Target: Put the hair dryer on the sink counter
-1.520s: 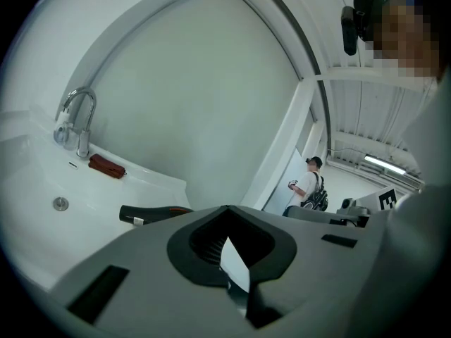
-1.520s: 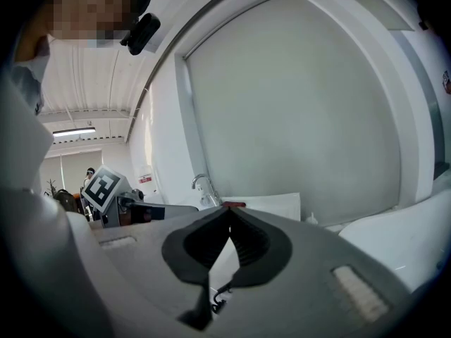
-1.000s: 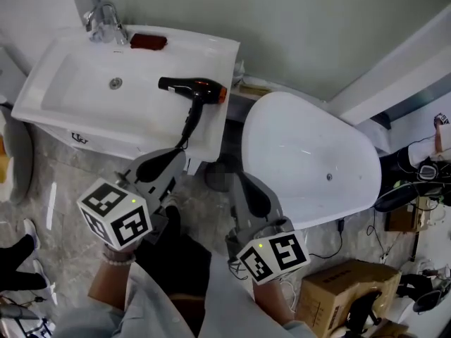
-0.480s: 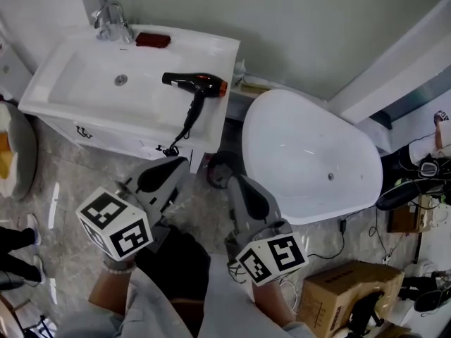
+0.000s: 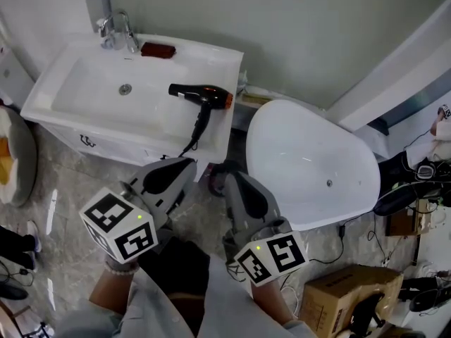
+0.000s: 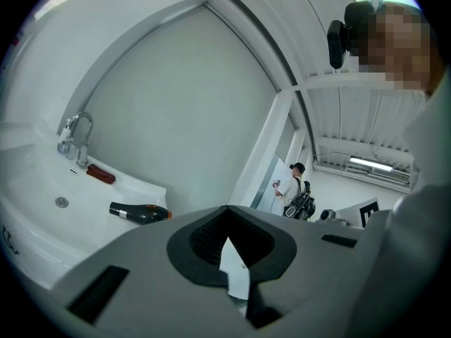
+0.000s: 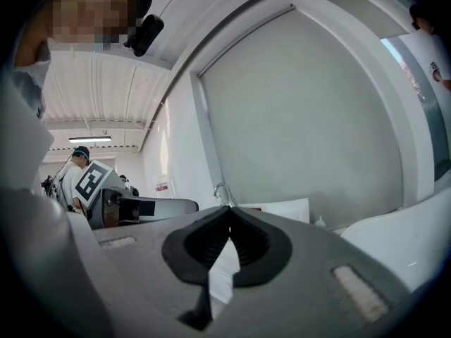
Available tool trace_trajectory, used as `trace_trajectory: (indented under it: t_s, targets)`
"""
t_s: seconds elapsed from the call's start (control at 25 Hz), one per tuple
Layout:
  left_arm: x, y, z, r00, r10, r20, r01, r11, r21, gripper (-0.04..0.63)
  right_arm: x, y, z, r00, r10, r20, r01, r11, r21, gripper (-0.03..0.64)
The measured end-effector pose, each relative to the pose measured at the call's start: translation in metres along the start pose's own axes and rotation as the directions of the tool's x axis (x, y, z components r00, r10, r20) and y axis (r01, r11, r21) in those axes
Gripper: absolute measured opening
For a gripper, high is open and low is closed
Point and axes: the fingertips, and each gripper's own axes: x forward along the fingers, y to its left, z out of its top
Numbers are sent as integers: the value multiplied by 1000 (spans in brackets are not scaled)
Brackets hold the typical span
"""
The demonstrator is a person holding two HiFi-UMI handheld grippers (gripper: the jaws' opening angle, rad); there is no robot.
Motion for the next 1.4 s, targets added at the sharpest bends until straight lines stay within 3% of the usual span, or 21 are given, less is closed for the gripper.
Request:
trace_trajectory:
  t_s: [0.56, 1.4]
  targets:
    - [-5, 30, 8, 1000, -13, -12, 13, 1000, -20, 5, 28, 6, 0, 1000, -24, -8, 24, 1000, -14, -3]
    - [-3, 33, 2, 1000, -25, -18, 25, 999, -38, 5, 35, 14, -4, 1000, -2, -16, 2, 1000, -28, -3]
